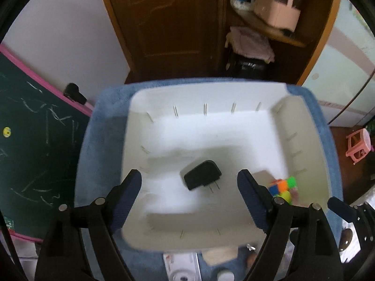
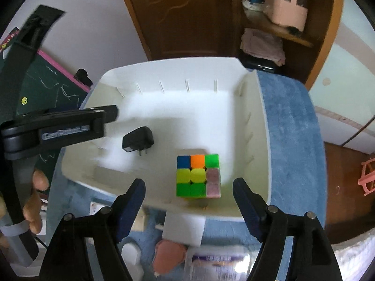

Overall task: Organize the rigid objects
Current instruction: 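Carry charger and cube into the white bin and open both tools, then withdraw both tools from the bin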

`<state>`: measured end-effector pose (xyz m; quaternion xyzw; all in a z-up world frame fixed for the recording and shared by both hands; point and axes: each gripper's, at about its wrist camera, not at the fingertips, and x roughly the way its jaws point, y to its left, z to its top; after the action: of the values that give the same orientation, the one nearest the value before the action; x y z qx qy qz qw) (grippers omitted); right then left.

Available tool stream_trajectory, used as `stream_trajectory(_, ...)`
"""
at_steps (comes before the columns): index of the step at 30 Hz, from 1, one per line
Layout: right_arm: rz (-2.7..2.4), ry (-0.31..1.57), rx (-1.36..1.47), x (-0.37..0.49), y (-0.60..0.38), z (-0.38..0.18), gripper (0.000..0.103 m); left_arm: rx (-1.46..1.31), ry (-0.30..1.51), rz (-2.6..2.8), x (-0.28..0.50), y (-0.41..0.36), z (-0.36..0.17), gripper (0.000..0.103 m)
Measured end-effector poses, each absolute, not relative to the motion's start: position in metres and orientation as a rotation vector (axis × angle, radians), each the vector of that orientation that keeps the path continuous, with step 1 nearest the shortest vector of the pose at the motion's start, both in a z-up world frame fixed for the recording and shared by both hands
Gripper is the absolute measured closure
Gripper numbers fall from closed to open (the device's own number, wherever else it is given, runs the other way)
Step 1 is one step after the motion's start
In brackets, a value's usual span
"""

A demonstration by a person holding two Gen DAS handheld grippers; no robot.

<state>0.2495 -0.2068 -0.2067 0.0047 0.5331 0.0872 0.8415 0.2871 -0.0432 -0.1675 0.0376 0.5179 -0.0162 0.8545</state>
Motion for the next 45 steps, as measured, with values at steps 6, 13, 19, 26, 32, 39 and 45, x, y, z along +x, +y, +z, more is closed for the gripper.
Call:
stream_trajectory(6,0.215,1.080,0.049,0.211,-0.208,-0.168,0.025,0.073,1.060,-0.038,0.249,-0.038,-0.131,0.017)
stream_trajectory(13,0.160,0.976,0.022,0.150,-0.205,-0.122,0.025,0.093,0.971,-0.002,0.194,-0.026,-0.097,0.017)
stream_trajectory(19,0.093,0.871,0.026,0.086,-0.198,-0.093,0.025,0.041,0.979,-0.067,0.153,-0.006,-0.088,0.017)
stream_trajectory(26,0.067,0.799,0.047,0.036,-0.191,-0.075,0.025,0.035,0.916,-0.140,0.106,-0.001,-0.077,0.017)
stream_trajectory(32,0.042,0.739,0.066,0.002,-0.192,-0.065,0.025,0.054,0.863,-0.170,0.081,0.000,-0.071,0.017)
stream_trajectory(39,0.005,0.714,0.073,-0.024,-0.199,-0.069,0.025,0.054,0.860,-0.192,0.070,0.003,-0.080,0.017)
stream_trajectory(45,-0.007,0.734,0.054,-0.034,-0.200,-0.095,0.025,0.030,0.904,-0.197,0.070,0.008,-0.109,0.017)
